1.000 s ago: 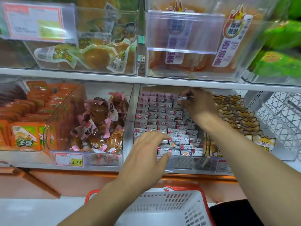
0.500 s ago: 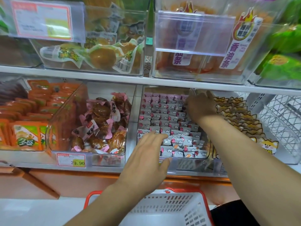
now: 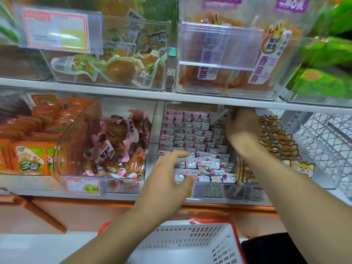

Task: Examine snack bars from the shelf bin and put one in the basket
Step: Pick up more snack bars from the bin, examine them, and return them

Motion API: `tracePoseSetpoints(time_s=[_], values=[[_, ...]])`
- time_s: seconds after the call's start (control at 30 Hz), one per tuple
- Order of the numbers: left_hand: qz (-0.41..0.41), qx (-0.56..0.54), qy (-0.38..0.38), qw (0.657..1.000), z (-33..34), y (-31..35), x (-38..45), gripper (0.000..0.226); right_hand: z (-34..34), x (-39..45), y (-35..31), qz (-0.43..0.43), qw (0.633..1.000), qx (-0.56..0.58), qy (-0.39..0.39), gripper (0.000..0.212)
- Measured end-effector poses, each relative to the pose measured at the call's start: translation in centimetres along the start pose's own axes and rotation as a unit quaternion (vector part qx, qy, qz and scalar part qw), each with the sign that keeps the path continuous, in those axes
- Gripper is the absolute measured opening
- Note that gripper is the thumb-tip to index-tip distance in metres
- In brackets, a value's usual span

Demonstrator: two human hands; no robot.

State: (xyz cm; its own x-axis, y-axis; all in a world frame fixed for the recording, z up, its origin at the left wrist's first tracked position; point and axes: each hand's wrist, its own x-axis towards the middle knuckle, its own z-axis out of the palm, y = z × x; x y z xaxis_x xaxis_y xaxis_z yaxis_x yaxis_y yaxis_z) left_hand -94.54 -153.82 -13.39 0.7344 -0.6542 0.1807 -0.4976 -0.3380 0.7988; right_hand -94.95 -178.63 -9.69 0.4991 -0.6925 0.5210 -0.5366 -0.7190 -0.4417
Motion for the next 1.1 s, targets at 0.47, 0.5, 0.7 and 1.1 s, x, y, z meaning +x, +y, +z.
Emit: tracePoseSetpoints(time_s=[0.47,0.5,0.7,1.1], values=[[-0.191,-0.416,0.104,0.883,-3.3,-0.7,-0.7,0.043,-5.1,-11.3,-3.5,0.273,0.699,0.602,-0.273,0.013],[-0.202,-0.439,0.106,0.869,-3.5,-1.0,-0.7,0.052,-5.2,-11.2,-3.4,0.277,0.694,0.598,-0.289,0.014],[-0.228,-0.525,0.088,0.815,-4.3,-2.2,-1.3,0.037,-5.0,-11.1,-3.1,0.305,0.653,0.595,-0.355,0.008],[-0.232,-0.459,0.086,0.853,-4.6,-2.8,-1.8,0.046,-5.4,-12.1,-3.4,0.146,0.694,0.57,-0.415,0.053]])
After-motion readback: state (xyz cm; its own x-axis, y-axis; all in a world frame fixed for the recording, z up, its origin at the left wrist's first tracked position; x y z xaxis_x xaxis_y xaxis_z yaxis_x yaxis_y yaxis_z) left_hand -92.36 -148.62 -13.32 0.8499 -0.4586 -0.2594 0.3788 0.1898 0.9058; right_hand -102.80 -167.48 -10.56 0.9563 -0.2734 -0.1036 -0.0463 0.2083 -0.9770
